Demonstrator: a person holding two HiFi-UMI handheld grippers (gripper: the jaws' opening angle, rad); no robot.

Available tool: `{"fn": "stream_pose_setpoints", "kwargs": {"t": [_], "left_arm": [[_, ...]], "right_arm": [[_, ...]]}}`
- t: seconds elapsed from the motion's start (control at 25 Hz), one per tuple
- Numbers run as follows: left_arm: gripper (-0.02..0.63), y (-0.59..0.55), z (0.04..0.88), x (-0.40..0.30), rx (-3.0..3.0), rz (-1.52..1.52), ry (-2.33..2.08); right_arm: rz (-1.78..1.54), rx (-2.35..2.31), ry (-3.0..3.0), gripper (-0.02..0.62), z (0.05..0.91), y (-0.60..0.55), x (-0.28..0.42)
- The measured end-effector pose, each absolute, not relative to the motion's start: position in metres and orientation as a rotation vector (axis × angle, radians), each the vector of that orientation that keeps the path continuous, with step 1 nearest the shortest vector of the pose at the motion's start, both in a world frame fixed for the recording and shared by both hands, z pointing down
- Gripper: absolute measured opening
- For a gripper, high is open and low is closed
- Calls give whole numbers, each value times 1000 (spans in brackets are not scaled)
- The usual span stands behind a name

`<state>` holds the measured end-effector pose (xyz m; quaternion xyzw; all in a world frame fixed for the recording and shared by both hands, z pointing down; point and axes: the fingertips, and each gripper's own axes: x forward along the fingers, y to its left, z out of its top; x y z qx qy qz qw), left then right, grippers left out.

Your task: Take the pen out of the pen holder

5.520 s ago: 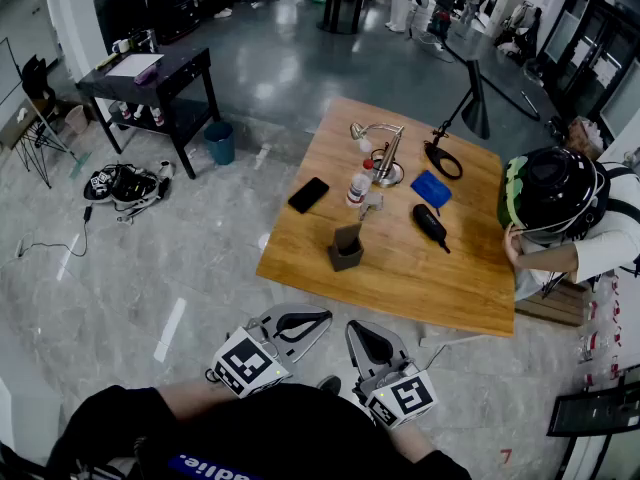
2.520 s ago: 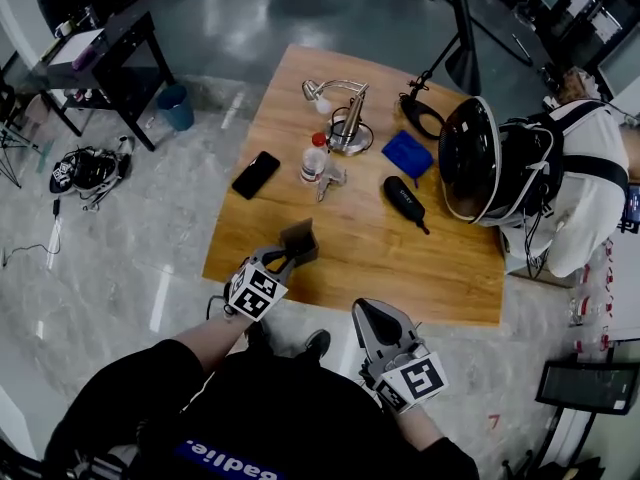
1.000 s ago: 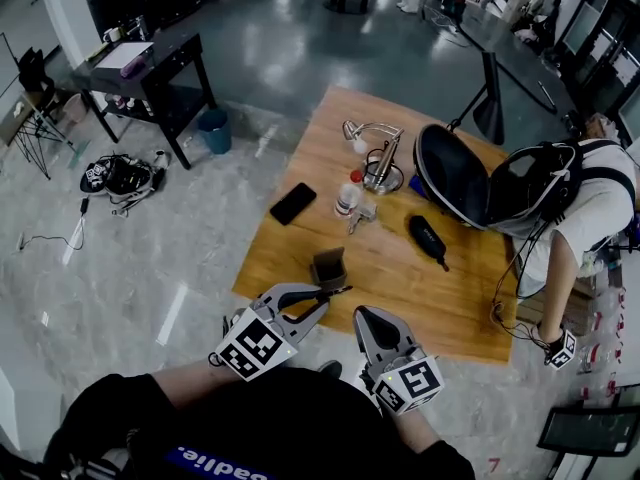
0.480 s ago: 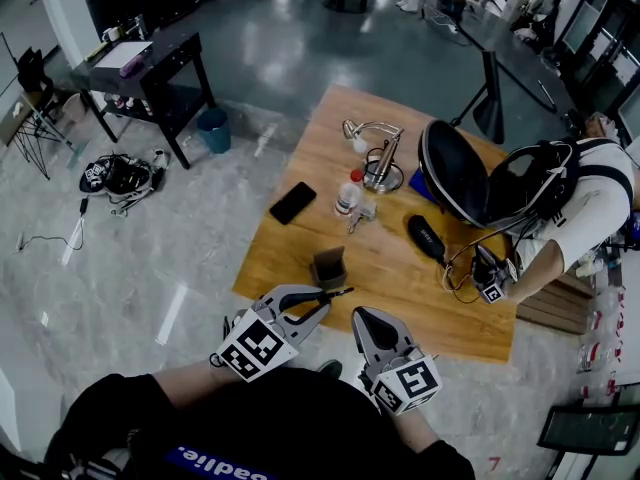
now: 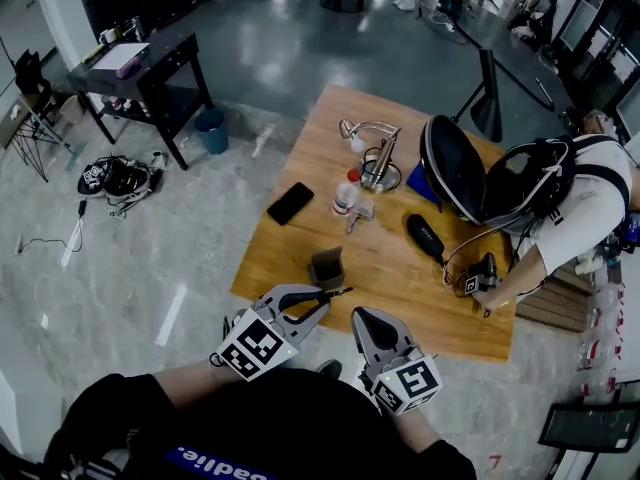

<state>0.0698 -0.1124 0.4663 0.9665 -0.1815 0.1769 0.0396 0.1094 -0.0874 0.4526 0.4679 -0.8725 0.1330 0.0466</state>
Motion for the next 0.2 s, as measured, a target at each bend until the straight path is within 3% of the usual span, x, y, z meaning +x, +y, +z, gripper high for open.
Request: {"fn": "stream_pose_setpoints", "kwargs": {"t": [0.2], "left_arm": [[64,-115,470,72,2960,545,-558]], "right_arm": [[408,1426,-2656,6,456,-89,113]]}}
